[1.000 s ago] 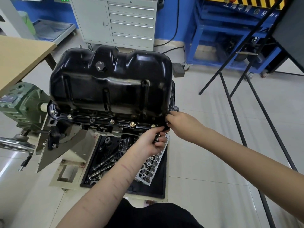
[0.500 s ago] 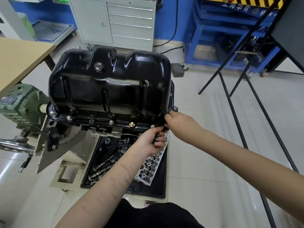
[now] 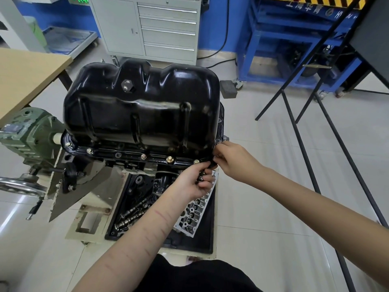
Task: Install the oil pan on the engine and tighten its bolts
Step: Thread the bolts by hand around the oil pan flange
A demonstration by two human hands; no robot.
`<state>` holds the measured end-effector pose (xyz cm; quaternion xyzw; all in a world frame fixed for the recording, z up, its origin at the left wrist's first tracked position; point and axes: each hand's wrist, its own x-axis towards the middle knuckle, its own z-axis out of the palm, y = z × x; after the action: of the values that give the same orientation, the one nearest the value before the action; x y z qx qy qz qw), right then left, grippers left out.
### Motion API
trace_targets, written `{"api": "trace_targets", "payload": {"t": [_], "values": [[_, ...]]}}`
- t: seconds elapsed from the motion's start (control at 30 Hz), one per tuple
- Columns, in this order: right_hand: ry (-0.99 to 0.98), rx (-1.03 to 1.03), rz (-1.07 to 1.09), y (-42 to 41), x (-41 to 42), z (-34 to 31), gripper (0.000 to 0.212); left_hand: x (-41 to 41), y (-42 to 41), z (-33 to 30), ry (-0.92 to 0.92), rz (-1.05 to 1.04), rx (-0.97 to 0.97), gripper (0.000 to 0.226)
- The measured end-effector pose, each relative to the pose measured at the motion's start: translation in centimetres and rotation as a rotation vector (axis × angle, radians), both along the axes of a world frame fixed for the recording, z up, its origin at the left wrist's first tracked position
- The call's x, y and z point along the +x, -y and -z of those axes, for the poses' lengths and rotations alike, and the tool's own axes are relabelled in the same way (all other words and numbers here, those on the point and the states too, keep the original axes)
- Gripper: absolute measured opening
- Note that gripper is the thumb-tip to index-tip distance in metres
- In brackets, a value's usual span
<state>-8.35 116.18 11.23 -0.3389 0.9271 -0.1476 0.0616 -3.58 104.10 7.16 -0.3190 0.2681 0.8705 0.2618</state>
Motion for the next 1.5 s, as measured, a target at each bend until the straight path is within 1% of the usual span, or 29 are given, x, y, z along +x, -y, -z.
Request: {"api": "trace_targets", "payload": {"t": [0.1,0.2,0.3,0.57,0.73,0.97,1.2,1.5], "values": [[-0.012,0.036,0.02,0.0,-0.1,0.0,0.022,0.0,0.0,0.0,0.001,-0.001,-0.007,0.025],[-0.108,0.175,0.046,0.0,-0.1,0.3,0.033,0.0,-0.1,0.1,0.001,0.002,-0.013,0.025],[-0.151,0.271,0.024,0.3,-0.1,0.2,0.035,0.0,0.0,0.1,0.004,0.004,-0.006,0.026],[-0.086,0.269,-0.084,0.4,-0.4,-0.5,0.016,-0.1,0.0,0.0,0.02,0.01,-0.009,0.022],[-0.047,0.227,-0.106,-0.2,-1.1,-1.3,0.016,-0.1,0.0,0.0,0.02,0.007,-0.008,0.025],[-0.014,0.229,-0.127,0.1,-1.1,-1.1,0.02,-0.1,0.0,0.0,0.012,0.003,-0.007,0.026],[-0.066,0.264,-0.141,0.1,-0.7,-1.0,0.018,0.0,0.1,0.1,0.001,0.004,-0.013,0.025],[-0.069,0.273,-0.146,0.2,-0.7,-1.0,0.018,0.1,0.0,0.0,0.001,0.0,-0.019,0.026]]}}
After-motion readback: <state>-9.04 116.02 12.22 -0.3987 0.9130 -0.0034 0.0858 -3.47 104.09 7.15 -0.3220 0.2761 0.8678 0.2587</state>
